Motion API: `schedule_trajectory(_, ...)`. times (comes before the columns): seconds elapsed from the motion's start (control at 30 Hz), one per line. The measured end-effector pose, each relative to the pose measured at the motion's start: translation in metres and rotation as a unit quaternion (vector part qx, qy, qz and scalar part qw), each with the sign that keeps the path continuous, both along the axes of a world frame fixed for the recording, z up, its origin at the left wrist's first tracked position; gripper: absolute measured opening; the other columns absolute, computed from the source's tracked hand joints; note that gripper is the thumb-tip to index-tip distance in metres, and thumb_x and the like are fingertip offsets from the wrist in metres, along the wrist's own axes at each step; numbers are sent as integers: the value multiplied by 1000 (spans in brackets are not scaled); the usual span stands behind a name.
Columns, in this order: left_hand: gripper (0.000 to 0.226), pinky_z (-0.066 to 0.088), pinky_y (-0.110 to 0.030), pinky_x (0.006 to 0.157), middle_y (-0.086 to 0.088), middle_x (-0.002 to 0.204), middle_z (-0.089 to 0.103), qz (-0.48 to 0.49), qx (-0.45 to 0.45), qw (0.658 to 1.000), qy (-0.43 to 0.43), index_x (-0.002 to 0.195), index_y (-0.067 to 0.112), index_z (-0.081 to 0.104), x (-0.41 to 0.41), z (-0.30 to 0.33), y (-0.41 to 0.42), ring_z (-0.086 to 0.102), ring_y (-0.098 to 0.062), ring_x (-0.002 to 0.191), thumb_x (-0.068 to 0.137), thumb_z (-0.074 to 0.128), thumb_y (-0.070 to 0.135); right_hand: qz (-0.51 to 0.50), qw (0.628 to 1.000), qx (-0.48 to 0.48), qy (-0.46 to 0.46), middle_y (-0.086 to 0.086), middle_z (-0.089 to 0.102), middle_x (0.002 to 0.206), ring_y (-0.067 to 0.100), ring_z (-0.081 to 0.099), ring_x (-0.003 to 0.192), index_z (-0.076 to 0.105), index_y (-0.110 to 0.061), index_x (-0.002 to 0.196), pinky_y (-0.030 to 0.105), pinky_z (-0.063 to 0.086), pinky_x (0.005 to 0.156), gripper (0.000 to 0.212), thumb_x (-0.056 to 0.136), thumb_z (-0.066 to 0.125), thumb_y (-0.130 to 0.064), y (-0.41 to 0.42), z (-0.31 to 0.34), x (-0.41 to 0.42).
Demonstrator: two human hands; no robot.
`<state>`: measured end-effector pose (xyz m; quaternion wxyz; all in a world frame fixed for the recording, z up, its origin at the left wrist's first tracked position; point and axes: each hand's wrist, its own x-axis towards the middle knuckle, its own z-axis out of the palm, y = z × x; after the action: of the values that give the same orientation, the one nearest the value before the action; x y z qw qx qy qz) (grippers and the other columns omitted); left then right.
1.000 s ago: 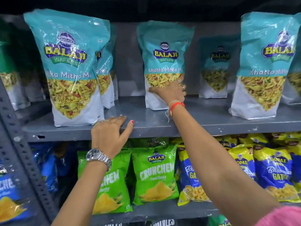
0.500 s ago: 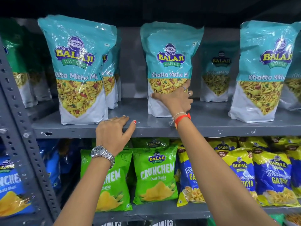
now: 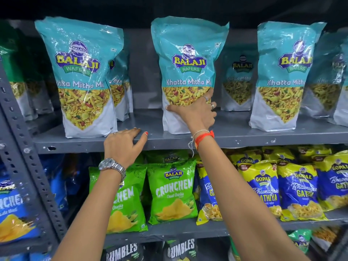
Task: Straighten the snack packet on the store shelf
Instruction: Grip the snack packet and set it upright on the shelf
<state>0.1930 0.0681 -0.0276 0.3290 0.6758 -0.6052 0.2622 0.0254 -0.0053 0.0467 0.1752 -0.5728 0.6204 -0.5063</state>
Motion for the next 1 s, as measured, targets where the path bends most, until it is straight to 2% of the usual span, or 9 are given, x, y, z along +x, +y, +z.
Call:
schedule_trajectory(0.33, 61, 47, -31, 61, -10, 93, 74, 5, -13, 1000, -2, 97, 16, 71, 0, 1, 1, 67, -29, 78, 78, 29, 56, -1, 1000, -3, -2, 19, 36, 143, 40, 43, 126, -2, -15, 152, 48, 43, 97, 143, 49, 85, -64, 10, -2, -5)
schedule_trajectory(1.0, 63, 47, -34, 68, -9, 95, 73, 8, -8, 1000, -1, 99, 17, 70, 4, 0, -3, 66, -29, 81, 77, 27, 58, -3, 1000, -4, -1, 20, 38, 142, 40, 43, 126, 0, -15, 151, 48, 43, 96, 142, 48, 84, -65, 9, -1, -3)
